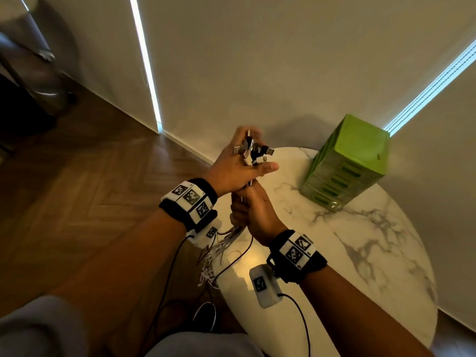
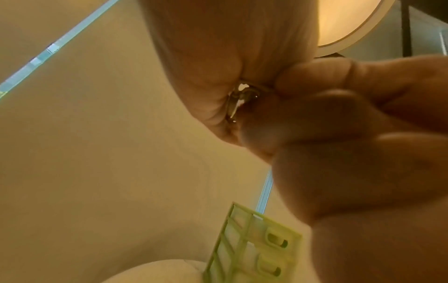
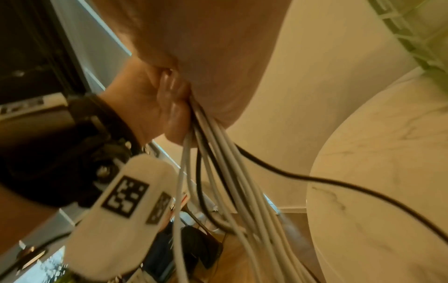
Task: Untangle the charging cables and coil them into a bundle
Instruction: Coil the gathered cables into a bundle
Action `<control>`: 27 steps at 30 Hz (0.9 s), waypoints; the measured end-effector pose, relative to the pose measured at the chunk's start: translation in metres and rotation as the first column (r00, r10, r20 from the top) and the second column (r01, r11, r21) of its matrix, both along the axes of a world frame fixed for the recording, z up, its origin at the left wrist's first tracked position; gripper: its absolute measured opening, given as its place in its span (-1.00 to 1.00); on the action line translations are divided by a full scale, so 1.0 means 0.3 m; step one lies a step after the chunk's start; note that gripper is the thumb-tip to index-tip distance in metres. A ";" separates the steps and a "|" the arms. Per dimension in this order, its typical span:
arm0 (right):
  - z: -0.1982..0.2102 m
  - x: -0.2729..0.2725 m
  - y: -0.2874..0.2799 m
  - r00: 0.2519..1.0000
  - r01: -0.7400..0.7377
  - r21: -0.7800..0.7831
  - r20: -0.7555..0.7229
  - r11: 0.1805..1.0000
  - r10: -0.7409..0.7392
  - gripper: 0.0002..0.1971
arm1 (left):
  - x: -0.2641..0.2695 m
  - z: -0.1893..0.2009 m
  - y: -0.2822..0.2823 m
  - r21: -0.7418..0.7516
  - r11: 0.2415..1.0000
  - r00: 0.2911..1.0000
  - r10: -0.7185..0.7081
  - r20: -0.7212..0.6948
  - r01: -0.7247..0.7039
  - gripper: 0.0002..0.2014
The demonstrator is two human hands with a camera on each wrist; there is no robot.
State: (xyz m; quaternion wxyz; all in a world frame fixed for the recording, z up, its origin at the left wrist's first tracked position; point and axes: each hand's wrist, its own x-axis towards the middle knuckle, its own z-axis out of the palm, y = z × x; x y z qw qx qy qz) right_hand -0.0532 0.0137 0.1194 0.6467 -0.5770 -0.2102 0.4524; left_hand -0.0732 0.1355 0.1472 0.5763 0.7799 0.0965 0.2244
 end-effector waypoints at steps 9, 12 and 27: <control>0.037 0.082 -0.010 0.983 -0.182 -0.127 -0.013 0.975 0.182 -0.88 | 0.056 -0.002 -0.005 -0.009 1.000 0.999 0.027 0.017 -0.027 -0.71; 0.040 0.078 0.006 0.984 -0.157 -0.230 0.049 0.960 0.173 -0.85 | 0.049 0.006 0.010 0.128 0.990 0.997 -0.053 -0.051 0.059 -0.76; 0.202 0.144 0.079 0.962 -0.227 0.180 -0.108 0.957 0.249 -0.72 | -0.110 -0.237 0.219 -0.122 0.811 0.509 -0.468 -0.722 0.572 -0.86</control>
